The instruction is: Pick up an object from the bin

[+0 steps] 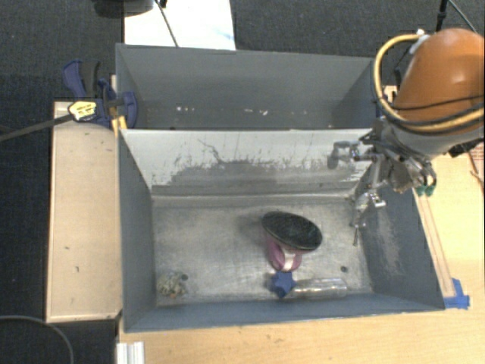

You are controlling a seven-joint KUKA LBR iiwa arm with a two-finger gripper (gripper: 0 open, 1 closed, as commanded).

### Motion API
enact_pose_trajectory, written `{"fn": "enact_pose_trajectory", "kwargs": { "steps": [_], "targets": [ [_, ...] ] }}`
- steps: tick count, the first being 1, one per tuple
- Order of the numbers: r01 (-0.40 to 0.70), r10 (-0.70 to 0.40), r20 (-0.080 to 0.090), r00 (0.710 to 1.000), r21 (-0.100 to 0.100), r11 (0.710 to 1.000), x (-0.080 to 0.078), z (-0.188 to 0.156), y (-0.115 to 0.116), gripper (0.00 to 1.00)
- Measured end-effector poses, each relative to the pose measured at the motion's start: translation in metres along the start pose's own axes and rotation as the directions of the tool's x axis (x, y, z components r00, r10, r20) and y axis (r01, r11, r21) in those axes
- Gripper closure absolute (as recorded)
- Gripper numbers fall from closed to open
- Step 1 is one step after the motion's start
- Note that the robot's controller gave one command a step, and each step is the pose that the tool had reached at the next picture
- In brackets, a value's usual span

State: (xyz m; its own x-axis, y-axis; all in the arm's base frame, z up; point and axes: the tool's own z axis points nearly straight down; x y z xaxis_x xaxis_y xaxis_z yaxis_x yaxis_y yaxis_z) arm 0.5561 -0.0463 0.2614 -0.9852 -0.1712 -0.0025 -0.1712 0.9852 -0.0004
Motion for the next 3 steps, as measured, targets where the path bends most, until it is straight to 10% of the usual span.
{"fn": "enact_pose_trajectory", "kwargs": {
  "steps": [1,2,3],
  "targets": [
    [0.184,-0.184,0.008,0.983,0.004,0.983,-0.031,0.166,0.046,0.0],
    [0.186,-0.186,-0.001,0.983,0.006,0.983,-0.029,0.167,0.044,1.0],
    [0.177,-0.177,0.009,0.984,0.003,0.984,-0.038,0.029,0.035,1.0]
  ]
}}
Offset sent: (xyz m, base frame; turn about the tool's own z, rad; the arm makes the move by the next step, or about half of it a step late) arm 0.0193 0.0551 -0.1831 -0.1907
